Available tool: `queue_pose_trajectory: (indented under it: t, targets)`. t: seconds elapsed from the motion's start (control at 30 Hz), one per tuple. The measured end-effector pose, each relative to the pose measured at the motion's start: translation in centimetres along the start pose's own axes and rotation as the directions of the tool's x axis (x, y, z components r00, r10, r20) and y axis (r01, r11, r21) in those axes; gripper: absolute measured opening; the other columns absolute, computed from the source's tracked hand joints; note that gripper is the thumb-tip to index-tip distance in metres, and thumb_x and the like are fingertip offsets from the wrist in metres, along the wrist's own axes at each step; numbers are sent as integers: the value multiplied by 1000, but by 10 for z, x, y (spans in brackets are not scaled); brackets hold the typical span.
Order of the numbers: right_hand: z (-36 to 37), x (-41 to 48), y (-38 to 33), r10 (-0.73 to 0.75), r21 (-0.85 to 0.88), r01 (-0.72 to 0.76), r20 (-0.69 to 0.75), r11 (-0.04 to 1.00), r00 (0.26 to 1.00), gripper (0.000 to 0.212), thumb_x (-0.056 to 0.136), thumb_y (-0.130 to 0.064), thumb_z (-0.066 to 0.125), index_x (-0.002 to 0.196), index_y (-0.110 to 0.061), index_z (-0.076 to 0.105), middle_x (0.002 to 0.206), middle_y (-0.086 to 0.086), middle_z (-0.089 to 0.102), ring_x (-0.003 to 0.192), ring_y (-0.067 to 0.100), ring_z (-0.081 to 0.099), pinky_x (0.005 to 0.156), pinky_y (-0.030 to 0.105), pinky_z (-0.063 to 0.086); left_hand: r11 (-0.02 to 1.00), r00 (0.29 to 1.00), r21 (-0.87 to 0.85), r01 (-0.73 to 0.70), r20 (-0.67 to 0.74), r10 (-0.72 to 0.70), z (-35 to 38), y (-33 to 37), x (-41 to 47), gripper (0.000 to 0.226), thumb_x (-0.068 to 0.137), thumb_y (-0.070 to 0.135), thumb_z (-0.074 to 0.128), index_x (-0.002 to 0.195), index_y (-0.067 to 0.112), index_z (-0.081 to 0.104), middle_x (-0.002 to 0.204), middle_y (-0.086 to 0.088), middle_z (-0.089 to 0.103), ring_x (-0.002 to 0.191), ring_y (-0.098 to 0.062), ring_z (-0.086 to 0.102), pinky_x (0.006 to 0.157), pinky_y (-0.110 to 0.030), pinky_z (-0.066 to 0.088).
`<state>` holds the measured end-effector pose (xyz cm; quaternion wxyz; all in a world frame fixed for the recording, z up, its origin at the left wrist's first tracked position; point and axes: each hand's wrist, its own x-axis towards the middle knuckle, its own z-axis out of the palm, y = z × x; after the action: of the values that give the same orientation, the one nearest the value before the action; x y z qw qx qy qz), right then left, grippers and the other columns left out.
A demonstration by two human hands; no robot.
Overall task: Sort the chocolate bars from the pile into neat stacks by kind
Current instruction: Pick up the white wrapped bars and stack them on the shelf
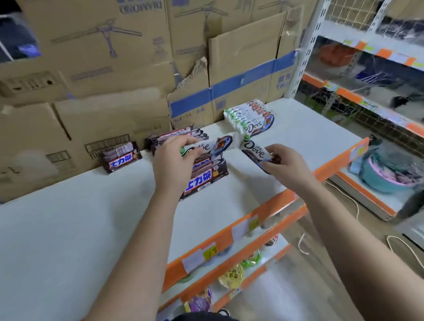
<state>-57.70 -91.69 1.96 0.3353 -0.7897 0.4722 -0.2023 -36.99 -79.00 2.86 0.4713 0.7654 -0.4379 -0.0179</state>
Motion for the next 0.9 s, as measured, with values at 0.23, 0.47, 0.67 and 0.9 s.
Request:
queue_pose_trajectory:
  t: [0.23, 0.47, 0.67, 0.9]
  targets:
    - [-30, 76, 48, -178, -93, 185, 76, 978, 981, 25, 80, -6, 68, 104, -11, 62, 94, 7, 65, 85, 27, 60, 72, 32, 42, 994, 998, 95, 49, -53, -45, 55, 21, 27, 17, 82, 27, 70, 97, 21, 71, 101, 8, 71, 94, -12, 61, 71, -24, 39]
    - [-51, 150, 79, -345, -135, 399, 306, 907, 887, 35, 77, -12, 74, 111, -19, 67, 106, 12, 63, 93, 26, 61, 72, 21, 34, 973, 965, 95, 212, -178, -193, 99, 46, 30, 17, 84, 21, 68, 100, 16, 69, 101, 6, 69, 93, -13, 61, 73, -23, 37]
    - [-59, 182, 79, -411, -76, 449, 290, 890, 864, 27, 70, -9, 77, 96, -12, 69, 96, 7, 71, 87, 22, 63, 69, 22, 38, 909, 881, 23, 416, -259, -396, 124, 61, 8, 16, 81, 22, 71, 97, 22, 69, 74, 7, 65, 66, -21, 64, 60, -36, 53]
    - [-50, 207, 90, -515, 30, 519, 183, 854, 837, 27, 64, -7, 78, 88, -10, 68, 87, 5, 51, 79, 26, 56, 67, 25, 35, 887, 865, 107, 449, -299, -403, 143, 75, -6, 15, 79, 16, 73, 93, 17, 70, 87, 10, 64, 79, -8, 54, 63, -4, 33]
